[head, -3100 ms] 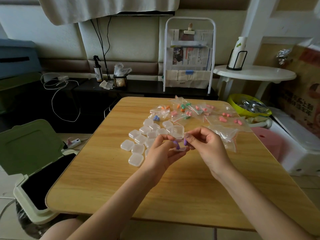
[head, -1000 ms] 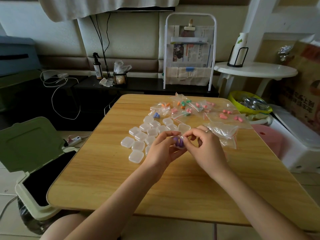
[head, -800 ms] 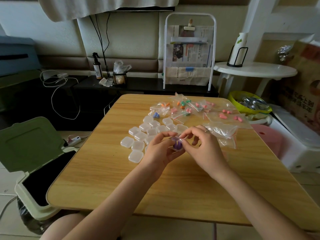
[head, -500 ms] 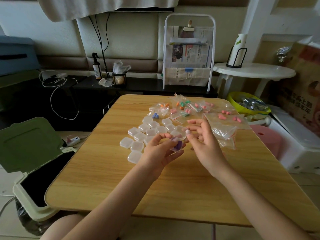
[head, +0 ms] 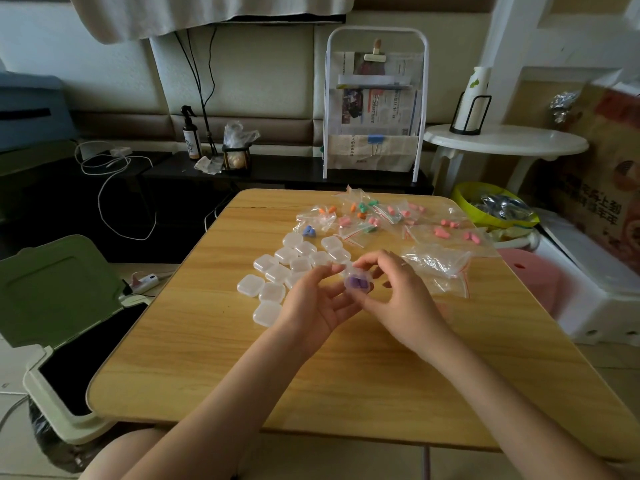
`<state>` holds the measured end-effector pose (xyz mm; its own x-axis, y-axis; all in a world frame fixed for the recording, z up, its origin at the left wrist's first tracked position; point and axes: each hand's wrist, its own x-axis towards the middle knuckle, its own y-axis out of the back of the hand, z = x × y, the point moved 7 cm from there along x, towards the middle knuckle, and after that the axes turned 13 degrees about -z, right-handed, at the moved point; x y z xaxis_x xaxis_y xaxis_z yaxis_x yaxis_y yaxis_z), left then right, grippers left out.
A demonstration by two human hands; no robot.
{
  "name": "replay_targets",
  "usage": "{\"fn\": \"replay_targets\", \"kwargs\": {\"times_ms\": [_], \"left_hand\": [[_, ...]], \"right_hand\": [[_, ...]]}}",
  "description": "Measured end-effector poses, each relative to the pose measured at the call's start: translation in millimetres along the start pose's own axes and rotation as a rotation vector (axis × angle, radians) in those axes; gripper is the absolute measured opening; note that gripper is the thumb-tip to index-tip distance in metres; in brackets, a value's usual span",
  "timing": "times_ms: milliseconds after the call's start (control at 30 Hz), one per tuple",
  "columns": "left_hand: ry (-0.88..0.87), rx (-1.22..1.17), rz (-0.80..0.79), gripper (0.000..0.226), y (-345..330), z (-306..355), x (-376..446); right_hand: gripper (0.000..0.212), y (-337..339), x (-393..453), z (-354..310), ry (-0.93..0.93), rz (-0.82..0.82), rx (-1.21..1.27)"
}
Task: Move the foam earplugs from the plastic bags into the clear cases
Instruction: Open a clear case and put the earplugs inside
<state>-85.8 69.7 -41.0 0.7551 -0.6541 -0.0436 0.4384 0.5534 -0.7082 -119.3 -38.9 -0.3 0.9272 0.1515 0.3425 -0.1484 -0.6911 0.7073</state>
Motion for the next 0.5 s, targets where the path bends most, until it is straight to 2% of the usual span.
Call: {"fn": "replay_targets", "kwargs": {"times_ms": [67,200,300,500], "left_hand": [[0.018,0.013,-0.005,0.018,-1,-2,0],[0.031,0.072,0.005,0.023,-1,-5,1],[0.026,0.166,0.027,0.022,-1,-3,0],[-0.01,0.425,0.116,0.015,4,4,-5]], "right_hand": [[0.03,-1,0,-2,0.018,0.004,-0.093],[0.018,7,0,2,-0.006,0.087,-0.064],[0.01,13,2,11,-0.035,0.075,-0.06],[0.021,45,-4,23,-0.086,0.189,-0.062]]}}
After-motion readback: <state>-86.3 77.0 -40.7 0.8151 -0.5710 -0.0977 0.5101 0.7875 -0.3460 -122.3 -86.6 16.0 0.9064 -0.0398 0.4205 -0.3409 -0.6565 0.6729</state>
